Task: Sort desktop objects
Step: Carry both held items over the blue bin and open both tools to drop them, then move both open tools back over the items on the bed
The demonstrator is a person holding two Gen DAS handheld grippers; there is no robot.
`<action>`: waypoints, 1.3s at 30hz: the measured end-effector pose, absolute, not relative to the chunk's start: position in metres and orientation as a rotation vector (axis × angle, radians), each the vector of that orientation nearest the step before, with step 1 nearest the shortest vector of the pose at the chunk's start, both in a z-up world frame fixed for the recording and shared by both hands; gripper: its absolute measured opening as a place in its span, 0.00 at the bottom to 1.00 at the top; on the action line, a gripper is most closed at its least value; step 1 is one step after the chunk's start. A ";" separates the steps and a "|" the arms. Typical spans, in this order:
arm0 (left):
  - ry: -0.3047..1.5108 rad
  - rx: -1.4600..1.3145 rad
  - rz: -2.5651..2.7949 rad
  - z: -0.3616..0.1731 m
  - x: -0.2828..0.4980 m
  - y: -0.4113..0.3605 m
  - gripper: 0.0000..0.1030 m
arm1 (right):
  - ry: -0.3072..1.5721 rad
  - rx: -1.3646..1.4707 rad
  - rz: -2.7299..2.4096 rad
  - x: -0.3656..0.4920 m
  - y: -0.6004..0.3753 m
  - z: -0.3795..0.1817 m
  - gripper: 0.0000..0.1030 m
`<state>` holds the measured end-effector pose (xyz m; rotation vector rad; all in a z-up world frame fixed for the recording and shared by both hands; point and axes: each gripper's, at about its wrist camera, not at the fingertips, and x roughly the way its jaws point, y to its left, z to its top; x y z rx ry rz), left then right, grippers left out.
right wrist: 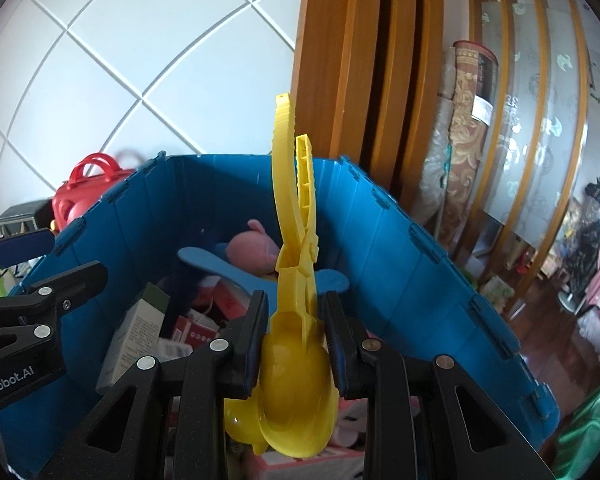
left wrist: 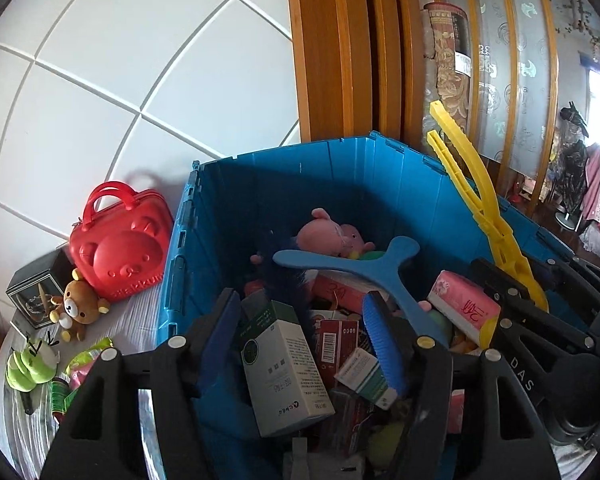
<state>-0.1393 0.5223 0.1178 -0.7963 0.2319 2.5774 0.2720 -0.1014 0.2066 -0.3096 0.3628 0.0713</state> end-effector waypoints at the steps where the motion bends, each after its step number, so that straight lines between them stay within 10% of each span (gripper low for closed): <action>1: 0.227 -0.796 2.577 0.118 -0.140 0.521 0.61 | 0.361 -0.310 0.072 0.273 -0.101 0.207 0.27; 6: 0.212 -0.800 2.582 0.118 -0.141 0.520 0.61 | 0.337 -0.295 0.068 0.270 -0.102 0.208 0.34; 12: 0.195 -0.774 2.602 0.119 -0.138 0.517 0.61 | 0.289 -0.286 0.075 0.263 -0.102 0.213 0.84; 39: -0.008 -0.468 2.801 0.147 -0.072 0.379 0.87 | 0.143 -0.256 0.376 0.185 -0.069 0.223 1.00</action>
